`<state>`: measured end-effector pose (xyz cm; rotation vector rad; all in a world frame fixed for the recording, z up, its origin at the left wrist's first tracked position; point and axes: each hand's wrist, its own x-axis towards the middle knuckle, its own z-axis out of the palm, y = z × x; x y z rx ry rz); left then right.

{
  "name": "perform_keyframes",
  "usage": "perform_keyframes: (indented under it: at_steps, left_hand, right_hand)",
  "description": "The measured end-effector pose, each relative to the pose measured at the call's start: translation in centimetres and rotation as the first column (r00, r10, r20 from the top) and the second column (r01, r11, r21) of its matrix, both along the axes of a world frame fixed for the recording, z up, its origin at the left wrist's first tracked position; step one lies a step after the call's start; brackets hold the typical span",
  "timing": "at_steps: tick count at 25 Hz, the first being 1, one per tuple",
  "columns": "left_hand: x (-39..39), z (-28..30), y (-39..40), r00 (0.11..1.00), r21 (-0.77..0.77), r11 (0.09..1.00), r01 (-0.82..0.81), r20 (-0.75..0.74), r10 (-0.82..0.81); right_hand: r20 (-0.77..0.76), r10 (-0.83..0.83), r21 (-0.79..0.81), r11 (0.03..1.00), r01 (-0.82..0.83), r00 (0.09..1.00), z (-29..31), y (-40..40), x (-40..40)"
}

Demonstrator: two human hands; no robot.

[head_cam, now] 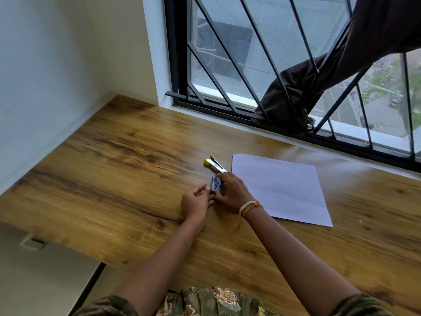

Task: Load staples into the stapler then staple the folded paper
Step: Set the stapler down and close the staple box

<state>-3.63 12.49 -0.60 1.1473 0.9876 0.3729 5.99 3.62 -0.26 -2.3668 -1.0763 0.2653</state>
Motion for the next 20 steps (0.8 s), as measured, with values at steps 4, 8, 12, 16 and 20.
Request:
perform_keyframes:
  at_steps: [4,8,12,16,20]
  left_hand:
    - [-2.2,-1.7,0.9,0.981,0.754,0.628,0.193,-0.141,-0.132]
    - [-3.3,-2.8,0.6,0.910,0.882,0.274,0.383,-0.311,-0.273]
    - [-3.6,-2.9,-0.4,0.870,0.899,0.118,0.422,-0.365,-0.332]
    - [-3.7,-3.0,-2.2,0.800,0.912,-0.065,0.405,-0.388,-0.459]
    - [-3.1,-3.3,-4.8,0.692,0.859,-0.161,0.486,-0.491,-0.529]
  right_hand:
    - [0.036,0.008,0.000,1.000,-0.008,0.999,0.1,-0.7,-0.5]
    - [0.107,-0.157,0.151,0.979,0.140,0.982,-0.3,-2.7,-1.3]
    - [0.178,-0.401,0.138,0.914,0.380,0.899,-1.4,-6.7,-1.3]
    - [0.185,-0.681,0.006,0.722,0.692,0.709,-2.2,-11.2,-0.8]
    - [0.203,-0.723,-0.138,0.647,0.750,0.661,-2.9,-15.4,-1.3]
